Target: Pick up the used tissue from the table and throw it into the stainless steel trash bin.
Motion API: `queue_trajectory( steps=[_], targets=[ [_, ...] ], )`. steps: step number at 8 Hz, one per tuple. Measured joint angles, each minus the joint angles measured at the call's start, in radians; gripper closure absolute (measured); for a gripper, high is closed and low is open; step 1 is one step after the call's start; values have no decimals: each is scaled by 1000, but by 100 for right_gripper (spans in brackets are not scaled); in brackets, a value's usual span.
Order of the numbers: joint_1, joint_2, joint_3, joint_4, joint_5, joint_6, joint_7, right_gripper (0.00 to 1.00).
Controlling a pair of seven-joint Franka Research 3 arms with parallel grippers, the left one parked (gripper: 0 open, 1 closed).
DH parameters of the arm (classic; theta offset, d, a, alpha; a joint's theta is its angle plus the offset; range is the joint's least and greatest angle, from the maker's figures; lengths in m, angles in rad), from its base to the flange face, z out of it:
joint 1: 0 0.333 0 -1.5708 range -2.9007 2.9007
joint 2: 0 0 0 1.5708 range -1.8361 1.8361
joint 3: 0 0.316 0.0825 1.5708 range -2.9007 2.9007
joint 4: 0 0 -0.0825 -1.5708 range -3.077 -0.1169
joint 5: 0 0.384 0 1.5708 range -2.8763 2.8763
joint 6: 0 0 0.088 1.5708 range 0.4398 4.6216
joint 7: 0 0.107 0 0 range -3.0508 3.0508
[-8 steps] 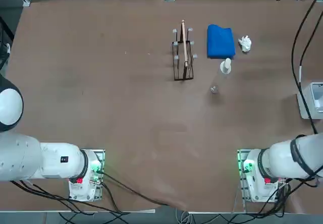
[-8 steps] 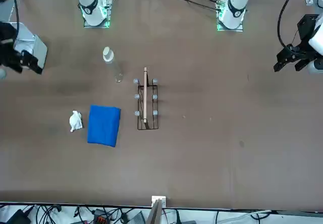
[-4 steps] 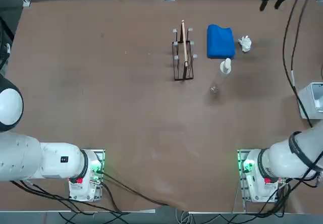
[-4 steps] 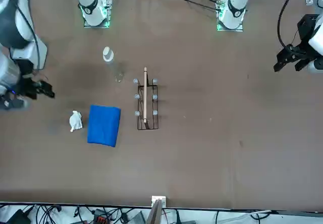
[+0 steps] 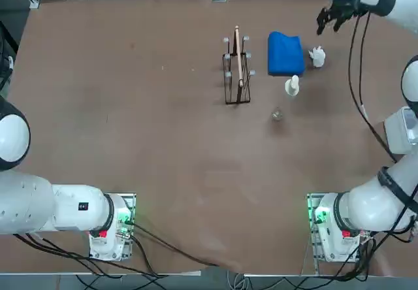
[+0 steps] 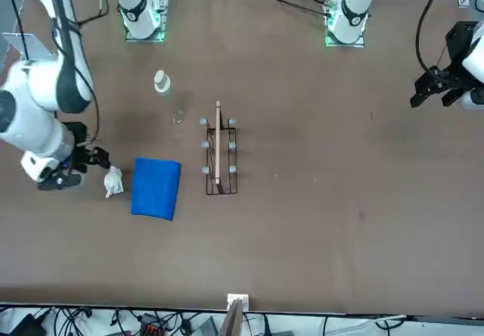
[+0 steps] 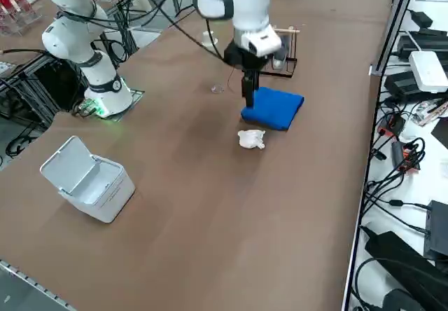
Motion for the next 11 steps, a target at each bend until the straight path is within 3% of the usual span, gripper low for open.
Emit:
queue_trajectory(
  steps=[8,11],
  targets=[
    [-22,172,-12,-14,-58,220,-6,0],
    [-20,218,-10,-13,-58,240,-6,1]
  ],
)
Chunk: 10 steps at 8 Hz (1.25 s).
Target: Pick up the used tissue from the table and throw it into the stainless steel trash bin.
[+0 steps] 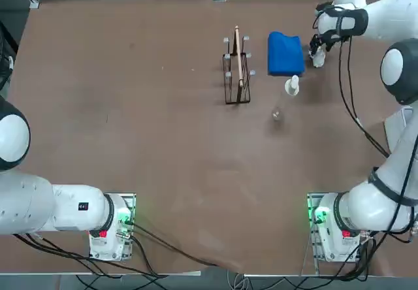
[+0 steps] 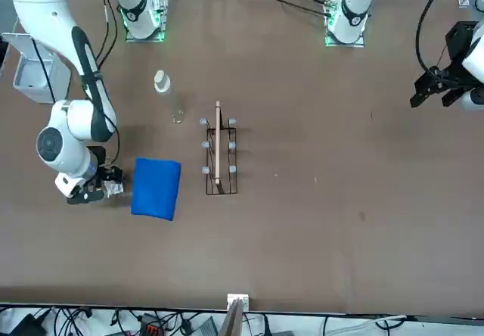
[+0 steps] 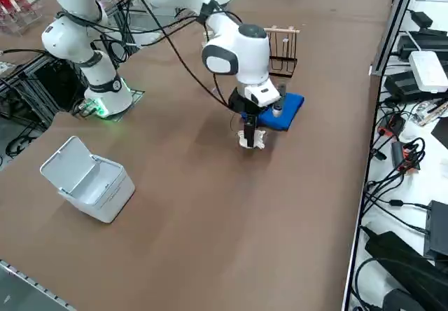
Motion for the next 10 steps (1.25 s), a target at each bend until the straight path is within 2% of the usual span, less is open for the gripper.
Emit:
queue_trajectory(
  steps=[3,4,5,7,8,9,10],
  targets=[
    [0,30,1,0,0,4,0,5],
    [0,34,1,0,0,6,0,10],
    [0,35,1,0,0,6,0,19],
    [0,29,-1,10,-3,-5,-1,58],
    [-1,14,-5,14,-11,-40,-9,64],
    [-1,-12,-19,18,-35,-99,-29,66],
    [-2,-48,-43,22,-63,-177,-58,72]
  ],
)
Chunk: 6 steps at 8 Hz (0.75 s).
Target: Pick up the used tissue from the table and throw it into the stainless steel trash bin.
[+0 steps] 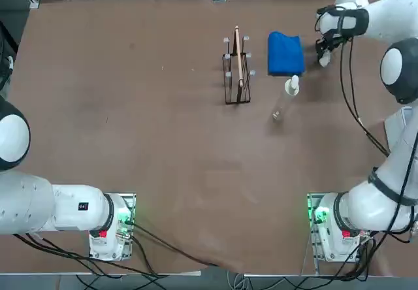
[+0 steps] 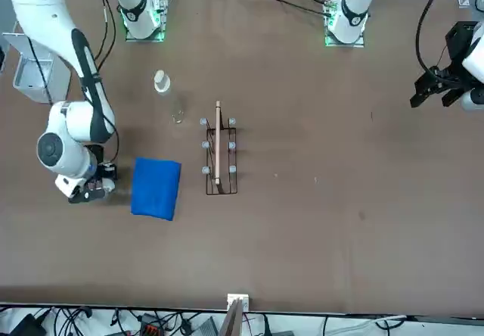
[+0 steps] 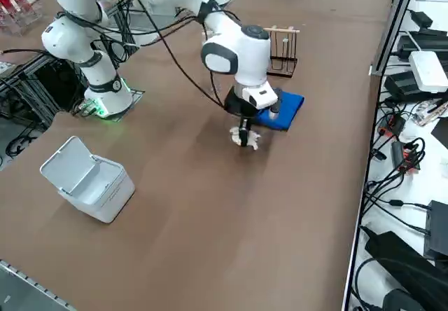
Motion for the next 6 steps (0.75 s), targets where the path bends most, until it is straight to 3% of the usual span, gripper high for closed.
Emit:
queue_trajectory(
  steps=[1,6],
  targets=[
    [-2,-44,-32,1,-17,-84,-42,78],
    [-35,-223,-218,0,-62,-394,-383,78]
  ],
)
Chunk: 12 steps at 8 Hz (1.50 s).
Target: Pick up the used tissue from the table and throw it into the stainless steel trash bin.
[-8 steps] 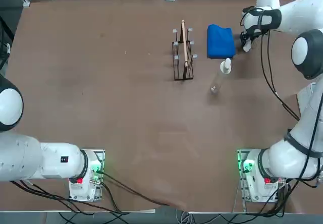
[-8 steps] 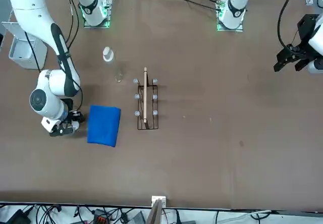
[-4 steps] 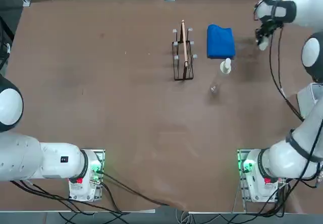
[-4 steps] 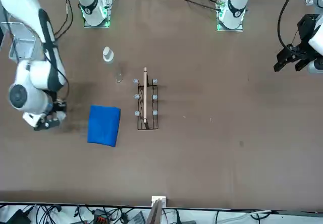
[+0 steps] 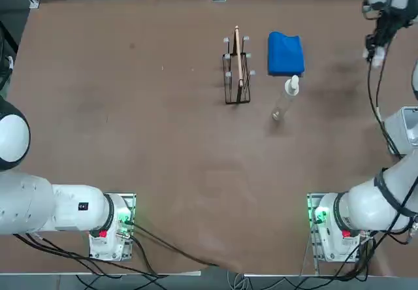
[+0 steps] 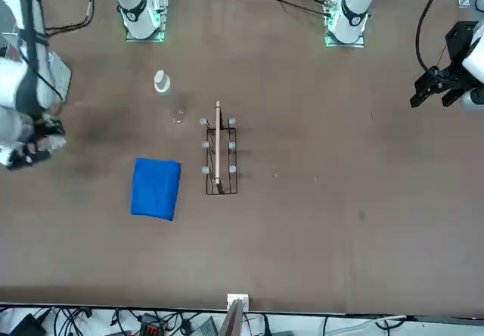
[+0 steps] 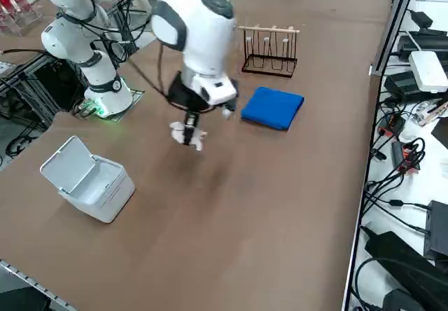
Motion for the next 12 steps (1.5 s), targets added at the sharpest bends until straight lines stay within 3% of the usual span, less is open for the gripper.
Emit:
queue_trajectory(
  steps=[2,3,9,12],
  targets=[
    [-41,-30,-61,-28,-61,-28,-63,78],
    [-73,-35,-73,-49,-87,-29,-76,78],
    [-190,-44,-78,-176,-246,-29,-79,78],
    [-244,-49,-78,-209,-255,-24,-79,65]
  ],
)
